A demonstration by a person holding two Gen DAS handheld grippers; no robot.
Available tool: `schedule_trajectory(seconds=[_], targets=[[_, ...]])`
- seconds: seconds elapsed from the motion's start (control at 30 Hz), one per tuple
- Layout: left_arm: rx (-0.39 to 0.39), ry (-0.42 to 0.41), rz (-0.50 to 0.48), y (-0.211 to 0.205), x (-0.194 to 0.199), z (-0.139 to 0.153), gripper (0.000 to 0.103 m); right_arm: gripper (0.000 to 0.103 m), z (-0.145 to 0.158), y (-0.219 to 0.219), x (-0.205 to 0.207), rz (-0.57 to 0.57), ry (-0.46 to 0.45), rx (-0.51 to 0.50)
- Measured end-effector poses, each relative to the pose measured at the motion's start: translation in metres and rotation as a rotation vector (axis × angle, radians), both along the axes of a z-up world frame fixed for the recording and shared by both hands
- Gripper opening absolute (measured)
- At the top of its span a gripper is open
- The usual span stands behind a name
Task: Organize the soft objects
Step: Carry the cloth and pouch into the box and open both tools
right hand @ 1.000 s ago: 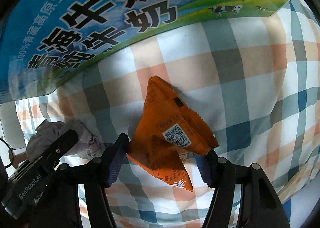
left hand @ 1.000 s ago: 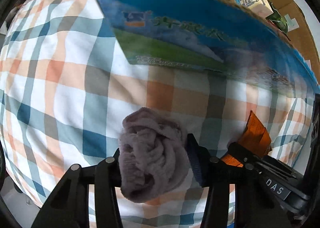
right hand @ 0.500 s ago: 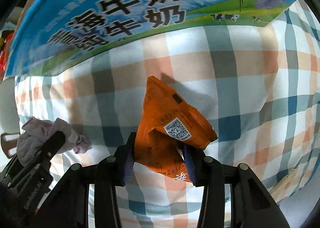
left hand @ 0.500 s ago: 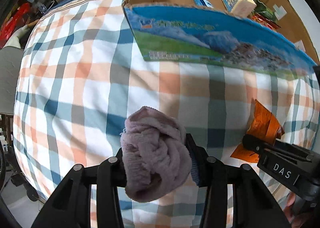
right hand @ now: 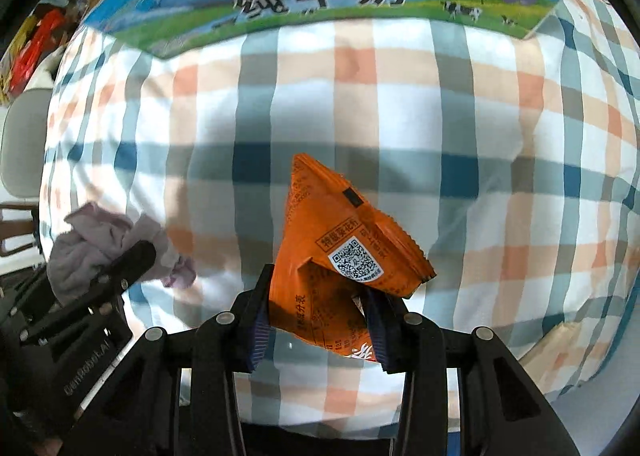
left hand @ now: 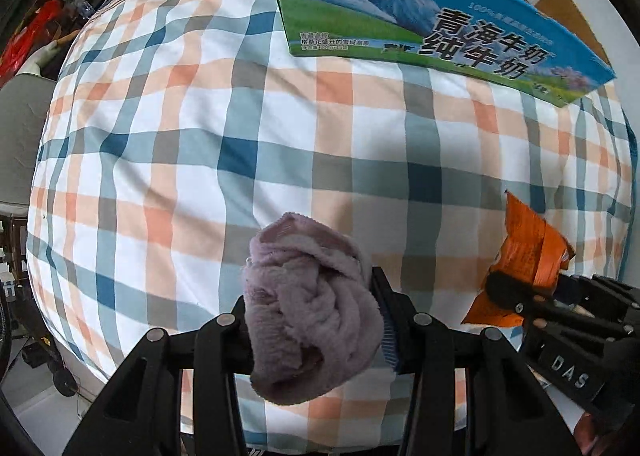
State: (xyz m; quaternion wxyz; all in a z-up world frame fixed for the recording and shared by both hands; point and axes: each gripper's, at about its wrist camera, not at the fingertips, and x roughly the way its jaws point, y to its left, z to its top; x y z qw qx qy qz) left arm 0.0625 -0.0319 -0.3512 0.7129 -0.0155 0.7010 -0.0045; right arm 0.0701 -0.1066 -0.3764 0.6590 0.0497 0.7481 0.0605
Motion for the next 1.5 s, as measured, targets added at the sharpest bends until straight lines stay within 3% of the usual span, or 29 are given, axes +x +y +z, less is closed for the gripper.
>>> schedule_trajectory(seconds=[0.27, 0.37, 0.4, 0.63, 0.83, 0.97, 1.1, 1.3, 1.43, 1.5], targets=[[-0.065, -0.073, -0.014, -0.004, 0.007, 0.060, 0.041, 0.043, 0.033, -0.003, -0.024, 0.019, -0.034, 0.058], [-0.098, -0.126, -0.022, -0.001, 0.023, 0.093, 0.041, 0.043, 0.062, -0.007, -0.014, 0.021, -0.075, 0.086], [-0.106, -0.140, -0.023, 0.008, 0.046, 0.106, 0.041, 0.043, 0.071, -0.007, -0.013, 0.020, -0.088, 0.095], [-0.149, -0.273, -0.052, 0.019, 0.112, 0.165, 0.041, 0.043, 0.149, -0.024, 0.043, 0.009, -0.228, 0.154], [-0.139, -0.346, -0.049, 0.025, 0.180, 0.195, 0.041, 0.043, 0.186, -0.038, 0.103, -0.018, -0.310, 0.152], [-0.136, -0.306, -0.056, 0.023, 0.226, 0.187, 0.041, 0.043, 0.188, -0.033, 0.151, -0.027, -0.329, 0.134], [-0.129, -0.216, -0.069, 0.018, 0.270, 0.160, 0.041, 0.043, 0.178, -0.033, 0.190, -0.027, -0.306, 0.119], [-0.116, -0.019, -0.092, 0.009, 0.317, 0.093, 0.042, 0.043, 0.130, -0.035, 0.240, -0.048, -0.224, 0.099], [-0.137, 0.154, -0.104, 0.002, 0.332, 0.041, 0.042, 0.043, 0.092, -0.036, 0.261, -0.044, -0.149, 0.094], [-0.127, 0.190, -0.103, 0.001, 0.335, 0.025, 0.042, 0.043, 0.075, -0.036, 0.268, -0.044, -0.119, 0.086]])
